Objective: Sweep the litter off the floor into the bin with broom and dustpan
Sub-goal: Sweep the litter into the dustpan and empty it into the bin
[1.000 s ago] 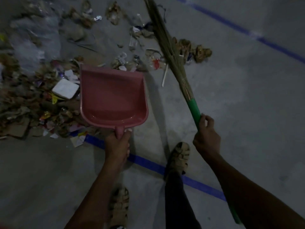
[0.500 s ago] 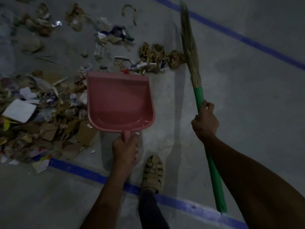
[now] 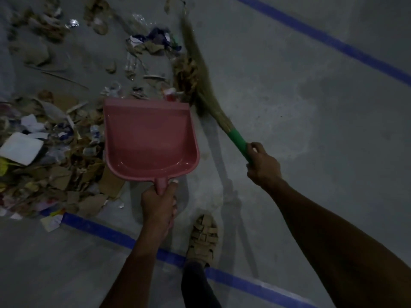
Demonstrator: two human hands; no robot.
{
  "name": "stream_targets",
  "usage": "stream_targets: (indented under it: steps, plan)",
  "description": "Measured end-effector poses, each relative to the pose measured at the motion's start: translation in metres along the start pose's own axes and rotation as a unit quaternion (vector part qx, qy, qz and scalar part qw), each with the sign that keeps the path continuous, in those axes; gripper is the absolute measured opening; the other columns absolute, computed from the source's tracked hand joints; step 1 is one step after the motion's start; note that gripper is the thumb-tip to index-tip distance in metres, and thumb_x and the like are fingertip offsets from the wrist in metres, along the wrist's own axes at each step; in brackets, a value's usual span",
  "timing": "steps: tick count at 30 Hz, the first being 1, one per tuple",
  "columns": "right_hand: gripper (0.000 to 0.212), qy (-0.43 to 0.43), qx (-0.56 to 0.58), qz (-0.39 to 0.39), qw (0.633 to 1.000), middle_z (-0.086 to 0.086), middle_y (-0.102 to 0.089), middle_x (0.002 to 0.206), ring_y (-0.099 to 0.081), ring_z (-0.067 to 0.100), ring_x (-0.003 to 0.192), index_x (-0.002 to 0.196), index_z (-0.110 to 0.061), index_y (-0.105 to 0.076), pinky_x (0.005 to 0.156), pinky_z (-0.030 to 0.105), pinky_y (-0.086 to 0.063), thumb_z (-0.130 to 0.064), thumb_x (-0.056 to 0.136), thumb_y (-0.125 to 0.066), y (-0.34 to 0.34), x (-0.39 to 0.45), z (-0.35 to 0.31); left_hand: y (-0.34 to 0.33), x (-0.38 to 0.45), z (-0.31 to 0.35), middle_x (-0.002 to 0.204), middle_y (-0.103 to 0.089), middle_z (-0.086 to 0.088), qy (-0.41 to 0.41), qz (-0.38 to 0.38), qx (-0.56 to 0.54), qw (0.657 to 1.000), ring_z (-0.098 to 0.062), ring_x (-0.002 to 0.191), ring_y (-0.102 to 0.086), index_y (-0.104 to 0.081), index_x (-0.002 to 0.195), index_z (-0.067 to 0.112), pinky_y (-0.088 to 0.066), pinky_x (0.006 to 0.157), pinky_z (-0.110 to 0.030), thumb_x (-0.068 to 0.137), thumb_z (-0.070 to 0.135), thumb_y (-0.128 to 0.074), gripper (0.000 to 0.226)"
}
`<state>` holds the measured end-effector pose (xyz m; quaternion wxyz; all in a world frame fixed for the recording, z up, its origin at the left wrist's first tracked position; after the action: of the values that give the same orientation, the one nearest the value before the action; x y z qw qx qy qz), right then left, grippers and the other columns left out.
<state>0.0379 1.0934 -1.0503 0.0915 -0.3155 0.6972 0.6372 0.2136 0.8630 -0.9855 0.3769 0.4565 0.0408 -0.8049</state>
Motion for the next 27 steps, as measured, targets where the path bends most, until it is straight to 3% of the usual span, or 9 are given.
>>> stream_targets:
  steps: [3, 6, 11, 14, 19, 23, 27]
  plan:
    - [0.062, 0.074, -0.040, -0.027, 0.996, -0.002, -0.033, 0.148, -0.057, 0.018, 0.074, 0.143, -0.023, -0.038, 0.052, 0.029, -0.050, -0.018, 0.088, -0.065, -0.013, -0.007, -0.020, 0.018, 0.004, -0.006, 0.055, -0.052, -0.004, 0.006, 0.033, -0.006, 0.999, -0.014, 0.036, -0.044, -0.058, 0.071, 0.013, -0.036, 0.041, -0.021, 0.093, 0.027, -0.071, 0.030]
    - [0.065, 0.123, -0.061, -0.056, 0.989, -0.001, -0.034, 0.147, -0.058, 0.017, 0.073, 0.145, -0.024, -0.035, 0.052, 0.031, -0.054, -0.019, 0.088, -0.065, -0.031, -0.023, -0.044, 0.043, 0.004, -0.015, 0.054, -0.053, -0.002, 0.016, 0.057, -0.021, 0.998, -0.013, 0.035, -0.044, -0.058, 0.071, 0.013, -0.039, 0.047, -0.025, 0.093, 0.030, -0.072, 0.032]
    - [0.067, 0.160, -0.059, -0.032, 0.985, -0.001, -0.038, 0.146, -0.057, 0.016, 0.073, 0.145, -0.022, -0.038, 0.048, 0.027, -0.046, -0.015, 0.085, -0.068, -0.049, -0.059, -0.076, 0.092, 0.004, -0.041, 0.058, -0.052, -0.006, 0.030, 0.077, -0.059, 0.995, -0.013, 0.036, -0.043, -0.058, 0.074, 0.012, -0.037, 0.043, -0.020, 0.093, 0.028, -0.073, 0.029]
    - [0.067, 0.149, -0.053, 0.020, 0.987, -0.001, -0.040, 0.145, -0.057, 0.018, 0.074, 0.144, -0.020, -0.043, 0.047, 0.023, -0.035, -0.012, 0.082, -0.067, -0.052, -0.083, -0.081, 0.120, 0.000, -0.059, 0.054, -0.051, -0.003, 0.035, 0.084, -0.077, 0.993, -0.015, 0.039, -0.043, -0.057, 0.072, 0.013, -0.037, 0.044, -0.021, 0.092, 0.024, -0.073, 0.028]
    - [0.065, 0.092, -0.045, 0.082, 0.991, 0.001, -0.040, 0.143, -0.057, 0.025, 0.068, 0.139, -0.019, -0.044, 0.045, 0.027, -0.040, -0.013, 0.079, -0.068, -0.060, -0.115, -0.082, 0.160, -0.020, -0.089, 0.045, -0.049, 0.002, 0.026, 0.104, -0.078, 0.991, -0.015, 0.036, -0.042, -0.053, 0.067, 0.012, -0.033, 0.042, -0.019, 0.094, 0.022, -0.070, 0.032]
    - [0.062, 0.013, -0.052, 0.049, 0.997, 0.000, -0.035, 0.144, -0.049, 0.021, 0.065, 0.140, -0.019, -0.039, 0.047, 0.030, -0.046, -0.016, 0.084, -0.064, -0.078, -0.134, -0.099, 0.196, -0.035, -0.116, 0.044, -0.049, 0.001, 0.030, 0.104, -0.079, 0.991, -0.013, 0.034, -0.041, -0.056, 0.070, 0.009, -0.032, 0.040, -0.019, 0.094, 0.024, -0.071, 0.031]
    - [0.060, 0.005, -0.034, -0.020, 0.999, 0.002, -0.031, 0.145, -0.050, 0.020, 0.070, 0.141, -0.017, -0.040, 0.047, 0.027, -0.044, -0.016, 0.085, -0.063, -0.109, -0.152, -0.140, 0.233, -0.049, -0.143, 0.050, -0.049, -0.002, 0.045, 0.099, -0.109, 0.988, -0.012, 0.037, -0.040, -0.057, 0.071, 0.010, -0.032, 0.040, -0.019, 0.095, 0.019, -0.070, 0.029]
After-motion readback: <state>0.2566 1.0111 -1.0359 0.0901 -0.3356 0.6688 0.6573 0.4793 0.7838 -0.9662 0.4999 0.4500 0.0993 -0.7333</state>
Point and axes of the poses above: each hand's wrist, its own x-axis towards the middle knuckle, its own y-axis out of the back of the hand, z = x × y, the point moved 1 cm from there along x, towards the middle knuckle
